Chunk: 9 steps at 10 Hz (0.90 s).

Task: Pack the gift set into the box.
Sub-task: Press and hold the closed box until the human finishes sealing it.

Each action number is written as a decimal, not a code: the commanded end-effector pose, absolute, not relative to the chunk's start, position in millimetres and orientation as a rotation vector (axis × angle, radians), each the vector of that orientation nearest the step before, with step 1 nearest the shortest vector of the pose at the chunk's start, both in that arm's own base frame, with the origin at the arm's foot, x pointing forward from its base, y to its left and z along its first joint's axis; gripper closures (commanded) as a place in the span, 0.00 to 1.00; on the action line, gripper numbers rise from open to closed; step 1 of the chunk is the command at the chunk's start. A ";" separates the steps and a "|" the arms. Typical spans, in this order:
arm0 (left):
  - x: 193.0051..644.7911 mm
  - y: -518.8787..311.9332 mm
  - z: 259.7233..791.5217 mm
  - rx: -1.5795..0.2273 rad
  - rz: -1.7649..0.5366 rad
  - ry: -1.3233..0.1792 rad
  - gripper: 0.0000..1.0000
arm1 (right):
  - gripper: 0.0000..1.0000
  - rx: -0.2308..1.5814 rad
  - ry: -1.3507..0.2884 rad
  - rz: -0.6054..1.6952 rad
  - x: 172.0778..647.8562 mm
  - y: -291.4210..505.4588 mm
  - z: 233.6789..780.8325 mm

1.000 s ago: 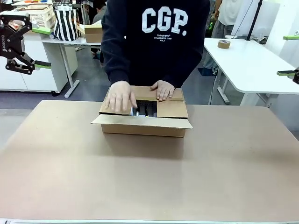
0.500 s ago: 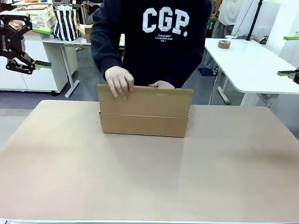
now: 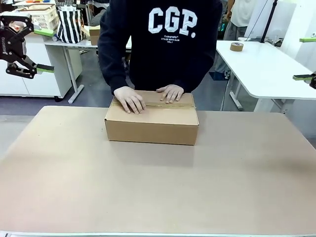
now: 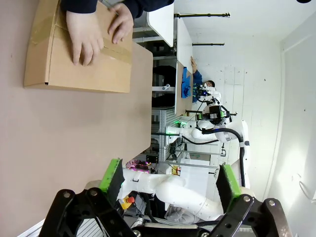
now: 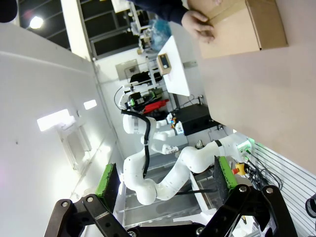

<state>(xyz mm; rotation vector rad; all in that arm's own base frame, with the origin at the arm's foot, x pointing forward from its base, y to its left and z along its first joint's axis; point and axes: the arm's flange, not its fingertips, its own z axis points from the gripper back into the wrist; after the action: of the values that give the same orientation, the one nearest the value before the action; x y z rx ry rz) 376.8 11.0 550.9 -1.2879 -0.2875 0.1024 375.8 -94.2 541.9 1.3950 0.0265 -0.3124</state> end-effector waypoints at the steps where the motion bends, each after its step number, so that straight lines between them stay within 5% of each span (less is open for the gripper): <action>1: 376.1 8.9 551.3 -1.312 0.104 -0.294 0.00 | 0.00 1.426 0.026 -0.318 377.2 -91.9 545.8; 9: 376.1 8.9 551.3 -1.312 0.104 -0.294 0.00 | 0.00 1.426 0.026 -0.318 377.2 -91.9 545.8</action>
<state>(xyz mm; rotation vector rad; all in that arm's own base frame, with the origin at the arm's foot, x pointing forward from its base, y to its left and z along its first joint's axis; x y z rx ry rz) 376.7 11.2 550.9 -1.2883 -0.2872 0.1024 375.8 -94.2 541.9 1.3952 0.0267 -0.3122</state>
